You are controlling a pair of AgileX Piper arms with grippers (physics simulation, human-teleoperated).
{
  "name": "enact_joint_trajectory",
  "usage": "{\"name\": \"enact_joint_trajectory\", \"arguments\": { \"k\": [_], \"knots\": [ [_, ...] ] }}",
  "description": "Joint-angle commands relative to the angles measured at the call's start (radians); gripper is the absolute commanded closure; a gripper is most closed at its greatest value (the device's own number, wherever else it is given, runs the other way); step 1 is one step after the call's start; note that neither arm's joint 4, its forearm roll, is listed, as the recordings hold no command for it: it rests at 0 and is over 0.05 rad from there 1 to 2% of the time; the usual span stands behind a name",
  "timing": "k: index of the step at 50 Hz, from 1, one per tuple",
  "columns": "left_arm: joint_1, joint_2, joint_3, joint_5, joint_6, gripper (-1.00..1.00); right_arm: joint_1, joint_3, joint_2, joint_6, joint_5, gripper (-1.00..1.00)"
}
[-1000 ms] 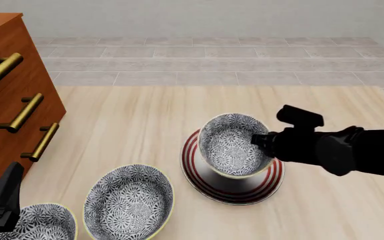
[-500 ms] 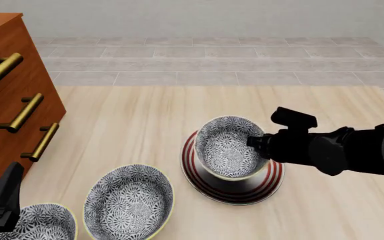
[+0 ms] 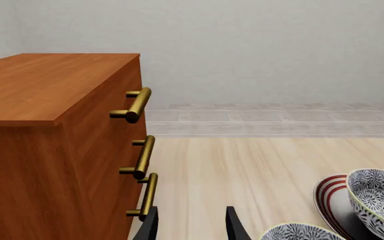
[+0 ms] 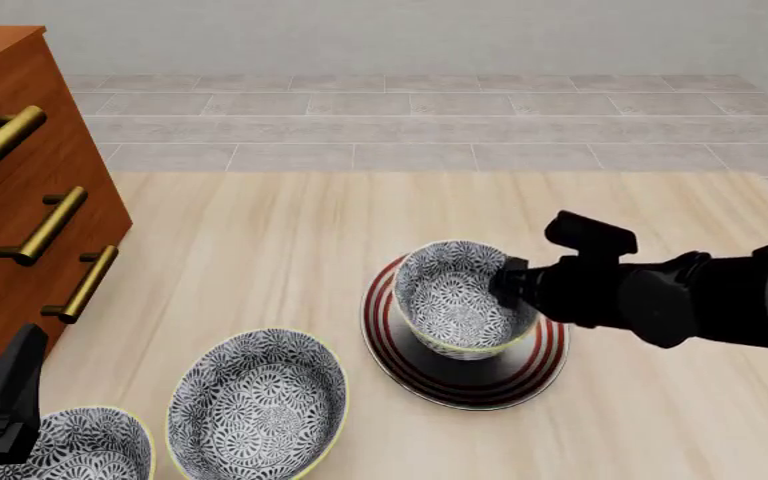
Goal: Pick up the bowl and put it in the front on the plate.
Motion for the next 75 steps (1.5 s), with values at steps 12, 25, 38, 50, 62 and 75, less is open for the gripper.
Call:
{"name": "enact_joint_trajectory", "arguments": {
  "k": [12,25,38,50,62,75],
  "knots": [
    [0.000,0.000,0.000,0.000,0.000,-1.00,-0.008,-0.024,-0.024,-0.007,0.028,-1.00],
    [0.000,0.000,0.000,0.000,0.000,-1.00,-0.032,-0.052,-0.082,-0.029,0.085,-1.00],
    [0.000,0.000,0.000,0.000,0.000,-1.00,-0.052,-0.079,-0.165,-0.057,0.155,-1.00],
    [0.000,0.000,0.000,0.000,0.000,-1.00,-0.062,-0.111,-0.203,-0.072,0.193,-1.00],
    [0.000,0.000,0.000,0.000,0.000,-1.00,-0.090,-0.198,-0.239,-0.099,0.252,-1.00],
    [0.000,0.000,0.000,0.000,0.000,-1.00,-0.099,-0.230,-0.264,-0.100,0.255,-1.00]
  ]
}}
